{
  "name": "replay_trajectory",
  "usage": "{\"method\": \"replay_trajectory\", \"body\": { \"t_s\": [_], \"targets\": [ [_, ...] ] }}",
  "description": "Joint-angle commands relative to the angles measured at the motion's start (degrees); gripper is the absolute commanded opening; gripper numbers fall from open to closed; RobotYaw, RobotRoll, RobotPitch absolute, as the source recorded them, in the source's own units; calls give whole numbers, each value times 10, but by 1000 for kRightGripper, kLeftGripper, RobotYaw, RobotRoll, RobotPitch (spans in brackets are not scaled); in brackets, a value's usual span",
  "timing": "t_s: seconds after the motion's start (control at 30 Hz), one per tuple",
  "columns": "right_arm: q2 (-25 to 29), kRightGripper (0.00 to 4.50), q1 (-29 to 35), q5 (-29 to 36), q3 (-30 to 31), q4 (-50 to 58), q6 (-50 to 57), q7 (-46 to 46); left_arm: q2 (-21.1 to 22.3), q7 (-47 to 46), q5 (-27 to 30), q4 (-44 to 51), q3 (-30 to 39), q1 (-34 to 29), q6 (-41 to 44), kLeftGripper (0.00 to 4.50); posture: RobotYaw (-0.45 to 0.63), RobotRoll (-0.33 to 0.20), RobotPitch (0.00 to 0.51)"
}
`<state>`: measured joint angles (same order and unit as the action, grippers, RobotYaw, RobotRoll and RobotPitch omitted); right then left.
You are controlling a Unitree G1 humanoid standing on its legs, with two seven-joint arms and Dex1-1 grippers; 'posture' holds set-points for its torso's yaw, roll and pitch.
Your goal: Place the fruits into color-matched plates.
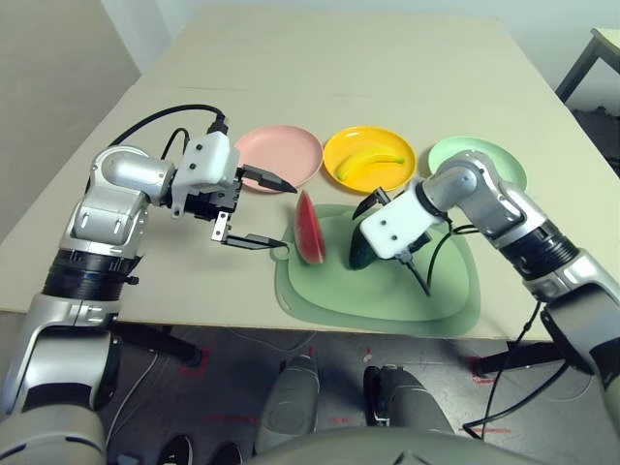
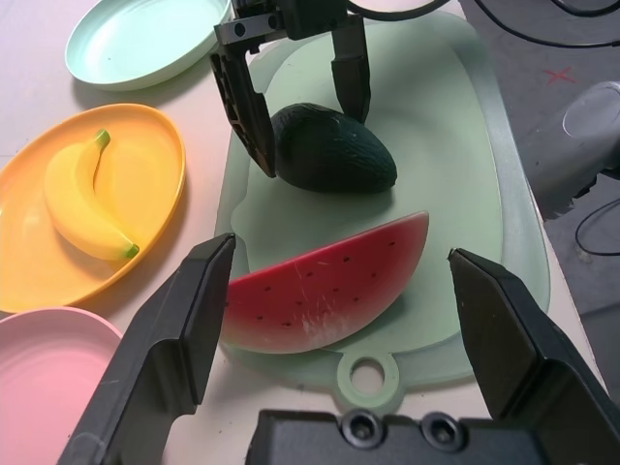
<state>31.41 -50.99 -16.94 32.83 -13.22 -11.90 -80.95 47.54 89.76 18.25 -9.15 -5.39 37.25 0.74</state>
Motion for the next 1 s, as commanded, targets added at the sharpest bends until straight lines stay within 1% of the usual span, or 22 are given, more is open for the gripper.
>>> {"method": "replay_trajectory", "body": {
  "t_s": [0.03, 0.23, 0.33, 0.43, 0.47, 0.77, 0.87, 1.0],
  "targets": [
    [-2, 4480, 9, -2, 5, 2, 21, -3, 1, 2, -4, 0, -3, 2, -6, 4500, 241, 0, 129],
    [0, 4480, 14, 3, 4, 16, 43, -11, 0, 1, -8, -5, -4, 3, -11, 4500, 242, 0, 129],
    [2, 4037, 17, 7, 3, 23, 52, -16, 0, 0, -9, -7, -4, 4, -12, 4500, 238, 0, 127],
    [2, 3132, 18, 8, 2, 26, 56, -16, -1, 0, -10, -8, -5, 4, -13, 4500, 238, 0, 127],
    [2, 3026, 19, 8, 2, 26, 58, -16, -1, 0, -10, -9, -5, 4, -14, 4500, 238, 0, 127],
    [18, 3026, 16, 16, -10, 29, 70, -23, -12, -3, -6, -9, -6, 6, -12, 4500, 229, 0, 123],
    [46, 3026, -1, 22, -27, 17, 70, -32, -26, -11, 11, 0, 1, 8, 6, 4500, 225, 0, 121],
    [87, 3026, -44, 20, -53, -37, 64, -27, -41, -28, 23, 3, 8, 15, 19, 4500, 225, 0, 121]
  ]
}}
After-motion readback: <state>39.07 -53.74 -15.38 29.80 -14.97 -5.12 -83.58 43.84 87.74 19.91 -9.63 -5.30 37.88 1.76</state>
